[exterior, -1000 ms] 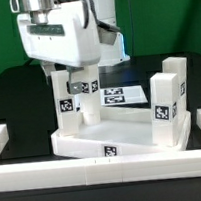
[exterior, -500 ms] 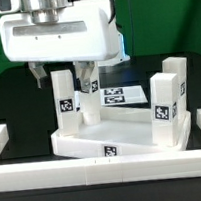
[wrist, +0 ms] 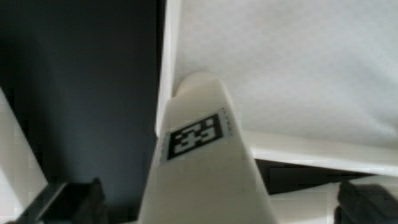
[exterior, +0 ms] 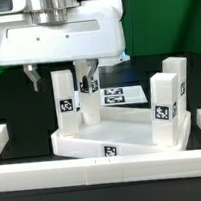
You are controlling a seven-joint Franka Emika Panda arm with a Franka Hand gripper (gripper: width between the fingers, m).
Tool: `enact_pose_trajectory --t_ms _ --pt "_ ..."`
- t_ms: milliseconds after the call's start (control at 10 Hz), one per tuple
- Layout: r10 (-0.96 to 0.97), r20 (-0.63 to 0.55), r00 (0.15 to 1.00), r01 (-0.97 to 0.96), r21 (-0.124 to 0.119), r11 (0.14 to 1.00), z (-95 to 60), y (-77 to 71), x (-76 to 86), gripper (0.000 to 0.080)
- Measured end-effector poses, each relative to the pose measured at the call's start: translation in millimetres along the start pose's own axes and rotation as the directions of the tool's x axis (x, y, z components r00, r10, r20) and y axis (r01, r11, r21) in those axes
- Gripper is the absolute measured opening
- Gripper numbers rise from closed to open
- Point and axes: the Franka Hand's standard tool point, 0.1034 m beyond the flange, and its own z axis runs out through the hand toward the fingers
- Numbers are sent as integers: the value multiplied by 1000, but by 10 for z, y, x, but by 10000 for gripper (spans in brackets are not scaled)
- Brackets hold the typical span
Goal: Assemble desk
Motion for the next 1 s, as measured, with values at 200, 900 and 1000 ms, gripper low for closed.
enact_pose_trajectory --t_ms 200,900,1000 --pt "-151 13 988 152 -23 988 -2 14 -2 649" --pt "-229 24 973 230 -35 973 3 28 -11 288" --pt "-226 24 974 226 -35 973 4 29 -11 288"
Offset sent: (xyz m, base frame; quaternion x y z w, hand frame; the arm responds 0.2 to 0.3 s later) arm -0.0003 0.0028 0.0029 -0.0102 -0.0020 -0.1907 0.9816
